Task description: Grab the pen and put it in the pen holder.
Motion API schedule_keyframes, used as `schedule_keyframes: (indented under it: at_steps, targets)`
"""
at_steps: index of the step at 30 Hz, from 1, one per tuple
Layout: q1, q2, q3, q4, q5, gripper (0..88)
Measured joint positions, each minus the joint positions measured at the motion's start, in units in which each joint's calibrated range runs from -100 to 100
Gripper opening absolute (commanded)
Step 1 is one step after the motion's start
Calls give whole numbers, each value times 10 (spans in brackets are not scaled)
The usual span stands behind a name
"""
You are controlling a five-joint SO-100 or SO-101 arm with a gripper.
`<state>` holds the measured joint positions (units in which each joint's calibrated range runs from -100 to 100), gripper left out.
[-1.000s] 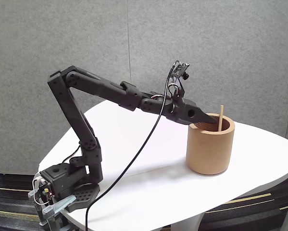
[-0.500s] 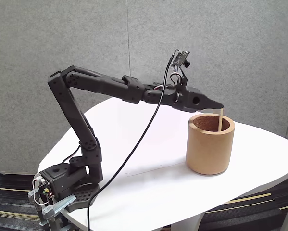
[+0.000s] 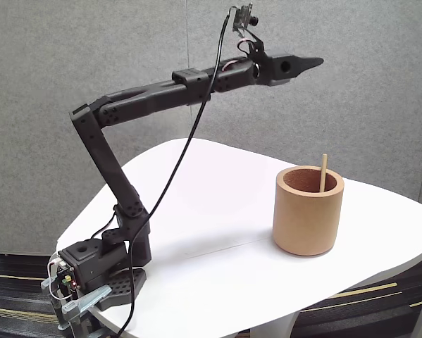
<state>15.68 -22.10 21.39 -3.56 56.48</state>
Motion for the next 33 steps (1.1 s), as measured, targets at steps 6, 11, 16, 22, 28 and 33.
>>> schedule_keyframes:
  at_steps: [6, 11, 16, 22, 28, 33]
  targets:
    - [-35, -6, -125, 200, -130, 108]
    - [-69, -68, -155, 422, -255, 109]
    - [-135, -157, -64, 614, -353, 109]
    - [-161, -304, 176, 647, -461, 109]
    - [-165, -479, 455, 647, -487, 109]
    - [-165, -610, 632, 653, -488, 106]
